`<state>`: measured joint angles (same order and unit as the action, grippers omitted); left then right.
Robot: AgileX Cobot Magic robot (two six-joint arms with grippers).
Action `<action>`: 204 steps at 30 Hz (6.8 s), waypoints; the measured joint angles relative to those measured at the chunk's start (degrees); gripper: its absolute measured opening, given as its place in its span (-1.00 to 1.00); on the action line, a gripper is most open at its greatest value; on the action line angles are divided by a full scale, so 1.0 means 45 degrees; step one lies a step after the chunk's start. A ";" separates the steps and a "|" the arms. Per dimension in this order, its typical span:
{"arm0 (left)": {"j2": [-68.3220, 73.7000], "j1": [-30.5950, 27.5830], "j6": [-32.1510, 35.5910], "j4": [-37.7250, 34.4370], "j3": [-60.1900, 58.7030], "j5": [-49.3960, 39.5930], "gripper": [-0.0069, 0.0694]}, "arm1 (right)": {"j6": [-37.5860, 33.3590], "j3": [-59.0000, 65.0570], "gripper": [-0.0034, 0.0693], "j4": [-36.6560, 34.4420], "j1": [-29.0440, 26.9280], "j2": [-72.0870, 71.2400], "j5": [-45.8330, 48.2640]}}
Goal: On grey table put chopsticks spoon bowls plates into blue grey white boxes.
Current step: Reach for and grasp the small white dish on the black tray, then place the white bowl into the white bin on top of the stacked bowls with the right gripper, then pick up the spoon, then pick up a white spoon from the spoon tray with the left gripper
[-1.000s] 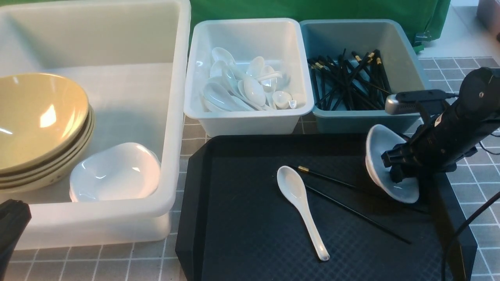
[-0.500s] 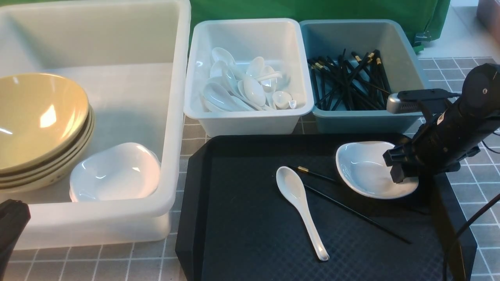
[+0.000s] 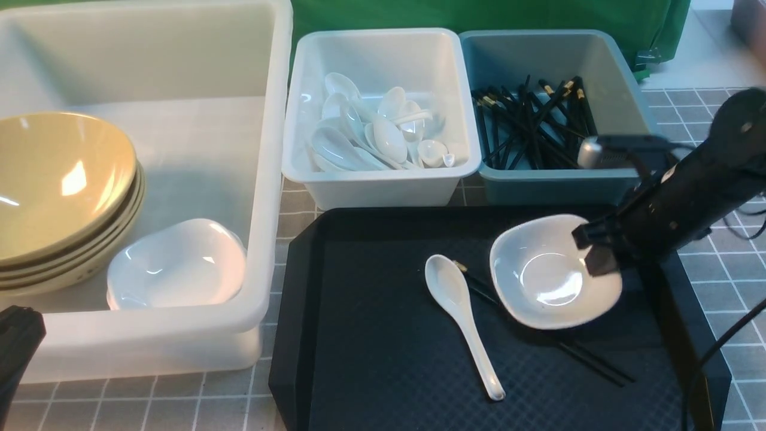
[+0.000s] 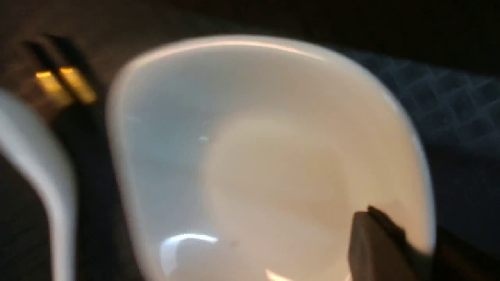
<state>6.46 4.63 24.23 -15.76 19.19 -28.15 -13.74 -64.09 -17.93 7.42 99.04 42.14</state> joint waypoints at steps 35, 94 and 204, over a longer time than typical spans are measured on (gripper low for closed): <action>0.0000 0.0000 -0.0143 0.0000 -0.0004 -0.0066 -0.84 | -0.4461 -0.7513 -0.16 -0.4126 0.9101 0.4214 -0.4594; 2.2930 0.7121 -0.0111 -0.1852 1.1691 -0.0188 0.23 | -0.0904 0.5968 -0.78 0.1701 0.2882 -0.7899 -0.0784; 1.8418 0.4940 -0.0852 0.1252 1.6279 -0.5386 -0.37 | -0.0885 0.6963 -0.50 0.0639 0.3639 -0.8756 -0.1725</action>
<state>89.34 26.86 20.40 -10.13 92.44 -52.39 -17.72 -32.75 -15.06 23.80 59.64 34.37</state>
